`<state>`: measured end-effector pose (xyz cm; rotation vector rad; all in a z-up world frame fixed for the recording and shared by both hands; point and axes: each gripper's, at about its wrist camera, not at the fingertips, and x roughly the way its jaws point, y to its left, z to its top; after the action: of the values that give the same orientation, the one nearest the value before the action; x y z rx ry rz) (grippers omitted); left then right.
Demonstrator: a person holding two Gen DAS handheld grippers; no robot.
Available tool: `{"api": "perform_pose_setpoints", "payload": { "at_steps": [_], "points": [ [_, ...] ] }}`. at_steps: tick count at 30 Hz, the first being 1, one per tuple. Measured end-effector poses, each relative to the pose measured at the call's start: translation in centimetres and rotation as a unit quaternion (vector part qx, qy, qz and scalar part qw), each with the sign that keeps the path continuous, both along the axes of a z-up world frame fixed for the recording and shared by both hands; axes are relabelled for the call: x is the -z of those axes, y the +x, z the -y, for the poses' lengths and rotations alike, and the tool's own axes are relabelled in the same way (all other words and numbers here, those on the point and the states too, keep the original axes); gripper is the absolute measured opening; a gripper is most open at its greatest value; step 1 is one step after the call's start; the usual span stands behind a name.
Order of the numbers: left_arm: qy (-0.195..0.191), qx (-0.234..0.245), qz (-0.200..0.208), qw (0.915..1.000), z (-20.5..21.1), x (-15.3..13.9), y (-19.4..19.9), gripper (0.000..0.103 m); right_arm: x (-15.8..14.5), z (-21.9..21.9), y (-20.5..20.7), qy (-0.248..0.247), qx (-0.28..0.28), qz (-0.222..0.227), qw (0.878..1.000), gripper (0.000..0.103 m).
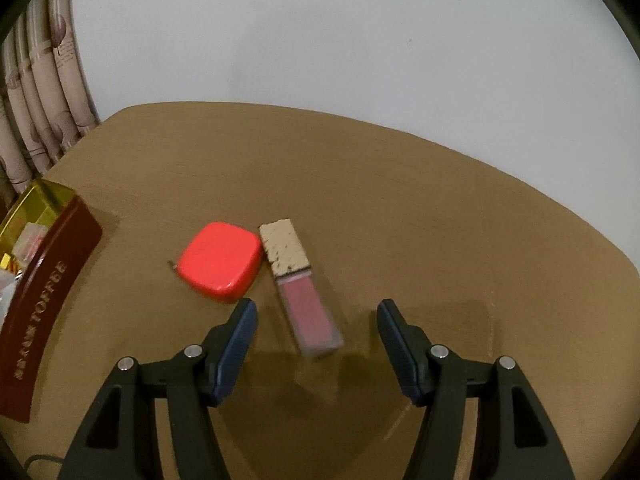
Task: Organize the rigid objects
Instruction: 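Move the right gripper to the pink lip-gloss tube and grasp it, then grasp the red square compact with the left gripper while the right gripper holds the lip-gloss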
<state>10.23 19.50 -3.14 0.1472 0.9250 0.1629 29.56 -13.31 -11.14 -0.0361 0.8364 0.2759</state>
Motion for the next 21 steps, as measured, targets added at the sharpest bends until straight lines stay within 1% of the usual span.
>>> {"api": "perform_pose_setpoints", "payload": {
  "at_steps": [3,4,5,6,7,8,10,13,16,19,21],
  "points": [
    [0.003,0.025,-0.008,0.9997,2.0,0.0,0.3,0.095,0.4,-0.1,0.4,-0.005,-0.001,0.008,1.0,0.064],
    [0.003,0.032,-0.01,0.9994,2.7,-0.1,0.5,0.095,0.4,0.0,0.4,-0.006,-0.001,0.011,1.0,0.062],
    [0.004,0.039,-0.011,0.9992,3.5,-0.2,0.6,0.095,0.4,0.0,0.4,-0.005,-0.004,0.013,1.0,0.057],
    [0.005,0.047,-0.012,0.9988,4.4,-0.2,0.9,0.095,0.3,-0.2,0.3,-0.001,-0.015,0.014,1.0,0.04],
    [0.004,0.057,-0.015,0.9983,5.6,-0.2,1.3,0.095,0.4,-0.2,0.4,-0.001,-0.022,0.014,1.0,0.035],
    [0.005,0.064,-0.017,0.9978,6.6,-0.1,1.5,0.095,0.4,-0.4,0.3,-0.007,-0.025,0.017,1.0,0.034],
    [0.008,0.079,-0.016,0.9967,8.5,-0.2,1.9,0.095,0.4,-0.4,-0.2,-0.008,-0.033,0.02,0.999,0.021],
    [0.012,0.107,-0.014,0.9941,11.8,-0.4,2.7,0.095,0.5,0.4,-1.2,-0.017,-0.025,0.023,0.999,0.02],
    [-0.005,0.129,-0.024,0.9913,14.6,-0.4,3.9,0.095,0.7,2.0,-2.6,-0.023,-0.004,0.021,1.0,0.02],
    [-0.023,0.138,-0.03,0.9896,16.7,-0.3,4.9,0.095,1.3,5.2,-4.7,-0.027,0.027,0.016,0.999,0.02],
    [-0.031,0.142,-0.033,0.9888,18.2,0.0,5.9,0.095,1.7,7.8,-6.3,-0.027,0.058,0.009,0.998,0.02]
  ]
}}
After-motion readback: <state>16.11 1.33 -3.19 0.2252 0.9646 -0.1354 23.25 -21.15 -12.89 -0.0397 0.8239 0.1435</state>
